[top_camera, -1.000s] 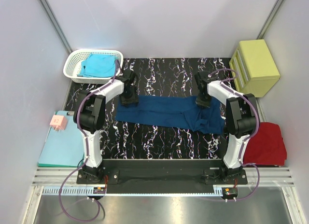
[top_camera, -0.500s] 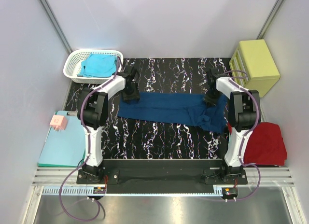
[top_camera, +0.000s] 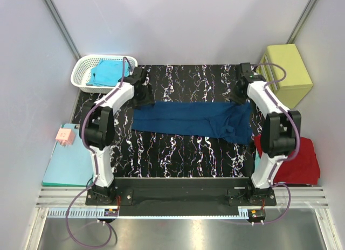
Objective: Fold and stack the t-shirts
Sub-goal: Fold the other side of the tshirt into a rectangle
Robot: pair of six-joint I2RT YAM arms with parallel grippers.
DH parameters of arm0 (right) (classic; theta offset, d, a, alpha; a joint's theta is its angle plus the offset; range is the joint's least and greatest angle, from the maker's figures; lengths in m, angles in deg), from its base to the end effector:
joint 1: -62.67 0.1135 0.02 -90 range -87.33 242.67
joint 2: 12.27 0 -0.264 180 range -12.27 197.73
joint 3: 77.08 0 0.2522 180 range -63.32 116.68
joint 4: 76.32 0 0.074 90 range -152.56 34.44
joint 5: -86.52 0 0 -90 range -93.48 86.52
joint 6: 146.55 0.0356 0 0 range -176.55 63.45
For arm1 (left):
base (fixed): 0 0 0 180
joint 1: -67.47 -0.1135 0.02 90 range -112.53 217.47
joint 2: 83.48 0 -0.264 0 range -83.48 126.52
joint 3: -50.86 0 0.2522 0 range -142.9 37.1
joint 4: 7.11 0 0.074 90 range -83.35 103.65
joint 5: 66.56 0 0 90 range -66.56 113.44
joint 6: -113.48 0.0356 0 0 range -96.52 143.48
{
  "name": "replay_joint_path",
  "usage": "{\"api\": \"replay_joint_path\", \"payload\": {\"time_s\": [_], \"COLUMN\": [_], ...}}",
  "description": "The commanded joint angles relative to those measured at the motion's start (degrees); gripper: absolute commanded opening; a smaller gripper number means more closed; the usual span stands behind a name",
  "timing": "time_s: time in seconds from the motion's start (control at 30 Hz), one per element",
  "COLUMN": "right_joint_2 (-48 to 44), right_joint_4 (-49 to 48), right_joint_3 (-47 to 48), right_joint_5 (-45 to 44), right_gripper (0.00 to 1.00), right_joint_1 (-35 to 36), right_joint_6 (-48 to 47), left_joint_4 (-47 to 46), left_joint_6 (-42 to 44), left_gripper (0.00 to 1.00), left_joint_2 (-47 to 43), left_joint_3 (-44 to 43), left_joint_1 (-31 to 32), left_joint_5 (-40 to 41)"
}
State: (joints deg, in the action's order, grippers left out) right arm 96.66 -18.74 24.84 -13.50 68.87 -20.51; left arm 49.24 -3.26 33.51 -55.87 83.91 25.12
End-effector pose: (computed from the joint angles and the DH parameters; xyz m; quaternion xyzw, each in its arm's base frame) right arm 0.4011 0.0373 0.2339 0.2688 0.9341 -0.0005 0.2351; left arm 0.4141 -0.1211 0.2032 -0.0909 0.9749 -0.0612 0.1937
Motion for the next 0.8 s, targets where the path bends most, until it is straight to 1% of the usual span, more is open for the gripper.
{"api": "replay_joint_path", "payload": {"time_s": [0.0,0.07,0.23,0.33,0.53,0.77], "right_joint_2": [-9.85,-11.18,-12.86,-13.47,-11.63,-9.17], "right_joint_4": [-0.66,-0.22,-0.74,-2.23,-3.12,-3.21], "right_joint_3": [-1.14,-3.95,-13.08,-17.48,-20.3,-20.92], "right_joint_5": [-2.54,-3.07,-2.64,-2.46,-2.63,-2.55], "right_gripper": [0.29,0.29,0.26,0.26,0.25,0.23], "right_joint_1": [1.54,1.8,1.71,1.8,1.8,1.8], "right_joint_6": [-1.05,-1.31,-0.88,-0.17,0.44,0.97], "left_joint_4": [-4.0,-4.62,-5.58,-5.59,-5.5,-5.5], "left_joint_6": [0.9,0.99,0.99,1.17,1.25,1.6], "left_gripper": [0.7,0.69,0.64,0.63,0.62,0.61], "left_joint_2": [-5.46,-4.41,-1.42,0.08,1.75,3.16], "left_joint_3": [0.94,1.73,3.41,3.5,3.67,4.46], "left_joint_1": [0.78,1.56,3.85,4.91,5.44,5.35], "left_joint_5": [-1.32,-3.25,-3.96,-4.31,-4.4,-3.69]}}
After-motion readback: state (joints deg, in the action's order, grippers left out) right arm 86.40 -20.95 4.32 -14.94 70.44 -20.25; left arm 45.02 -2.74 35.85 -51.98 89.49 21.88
